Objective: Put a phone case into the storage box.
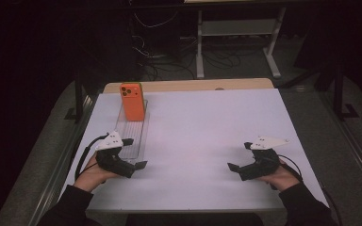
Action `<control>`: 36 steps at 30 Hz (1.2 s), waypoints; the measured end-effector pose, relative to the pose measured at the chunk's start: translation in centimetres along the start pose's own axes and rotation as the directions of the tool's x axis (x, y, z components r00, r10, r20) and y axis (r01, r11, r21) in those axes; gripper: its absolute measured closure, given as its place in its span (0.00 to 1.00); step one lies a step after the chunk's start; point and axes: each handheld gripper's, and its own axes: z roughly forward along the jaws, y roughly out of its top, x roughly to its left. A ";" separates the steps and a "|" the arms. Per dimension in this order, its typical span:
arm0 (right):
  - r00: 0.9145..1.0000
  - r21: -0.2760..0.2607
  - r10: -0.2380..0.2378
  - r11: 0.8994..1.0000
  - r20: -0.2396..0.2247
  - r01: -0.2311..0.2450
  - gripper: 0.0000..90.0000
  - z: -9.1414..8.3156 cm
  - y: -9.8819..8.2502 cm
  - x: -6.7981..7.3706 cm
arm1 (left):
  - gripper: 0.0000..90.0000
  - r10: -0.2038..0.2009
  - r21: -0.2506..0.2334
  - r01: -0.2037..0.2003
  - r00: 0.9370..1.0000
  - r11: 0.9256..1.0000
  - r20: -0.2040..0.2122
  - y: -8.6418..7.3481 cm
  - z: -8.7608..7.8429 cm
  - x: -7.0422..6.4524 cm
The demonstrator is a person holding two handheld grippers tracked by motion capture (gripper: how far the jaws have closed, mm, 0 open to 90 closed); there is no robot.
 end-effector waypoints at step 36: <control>0.999 -0.025 -0.020 0.999 -0.026 0.019 0.00 -0.9 0.7 -0.1 | 0.00 0.000 0.000 0.000 1.000 1.000 0.026 -0.6 0.0 0.3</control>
